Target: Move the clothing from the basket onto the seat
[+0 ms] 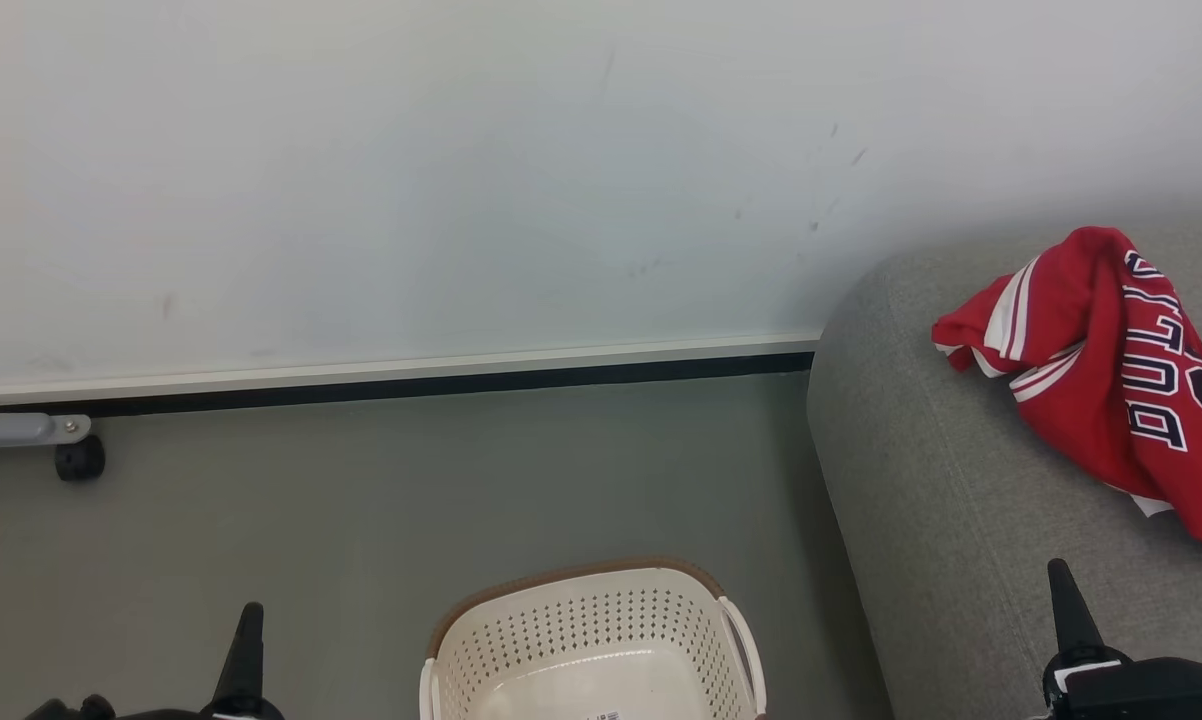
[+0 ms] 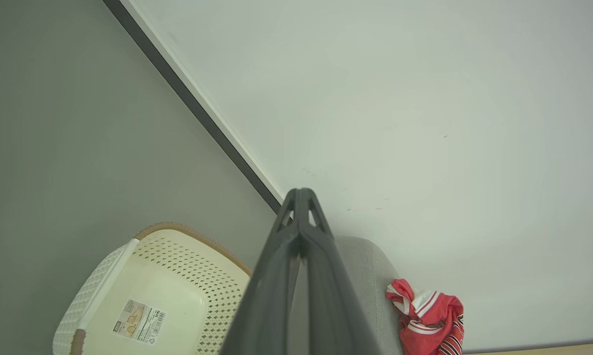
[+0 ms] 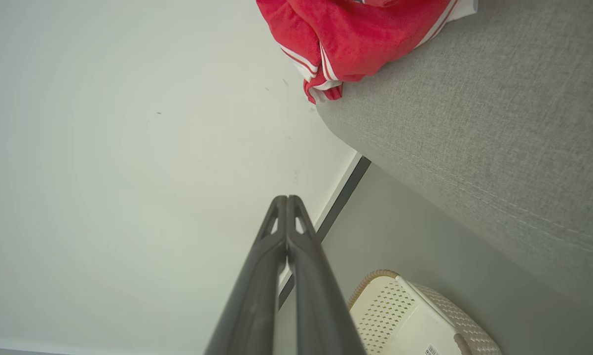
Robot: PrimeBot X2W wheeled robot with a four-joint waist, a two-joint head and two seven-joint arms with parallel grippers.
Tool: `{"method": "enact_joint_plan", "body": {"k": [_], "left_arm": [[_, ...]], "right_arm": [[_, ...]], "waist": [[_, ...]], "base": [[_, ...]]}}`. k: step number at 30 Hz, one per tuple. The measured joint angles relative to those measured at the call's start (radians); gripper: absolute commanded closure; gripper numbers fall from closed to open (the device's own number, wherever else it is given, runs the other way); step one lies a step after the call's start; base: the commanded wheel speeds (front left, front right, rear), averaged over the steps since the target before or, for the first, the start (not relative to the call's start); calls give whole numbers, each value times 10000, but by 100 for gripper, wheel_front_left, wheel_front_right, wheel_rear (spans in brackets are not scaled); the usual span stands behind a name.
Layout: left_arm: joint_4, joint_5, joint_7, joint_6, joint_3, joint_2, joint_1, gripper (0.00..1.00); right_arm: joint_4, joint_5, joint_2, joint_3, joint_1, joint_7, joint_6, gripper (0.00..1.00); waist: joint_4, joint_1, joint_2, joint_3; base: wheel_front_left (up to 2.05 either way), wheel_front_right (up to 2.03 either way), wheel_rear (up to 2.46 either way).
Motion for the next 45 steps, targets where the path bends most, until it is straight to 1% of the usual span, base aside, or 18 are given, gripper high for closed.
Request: {"method": "enact_joint_plan", "body": {"k": [17,20,30,32,45], "left_arm": [[318,-2073,593,-376,385,-270,-528,100],[359,-2359,690,-525,447,-318,-622,100],[539,-3557,1026,-715,694,-466,-918,100],[541,-3712,1068,-790,704,-493,-988,100],[548,-3760,1068,-790,709,-500,-991,100]], "right_arm": [[322,2274,190,-581,-247,575,416,100],[380,2688,226,-681,-312,696,495,100],[585,4031,360,-1014,-483,1022,759,100],[598,4115,372,-1043,-554,1080,800,100],[600,4117,374,-1049,-610,1080,800,100]], "waist": [[42,0,0,137],[49,0,0,161],[73,0,0,241],[75,0,1,244],[75,0,1,244]], "base": [[0,0,0],[0,0,0],[0,0,0],[0,0,0],[0,0,0]]}}
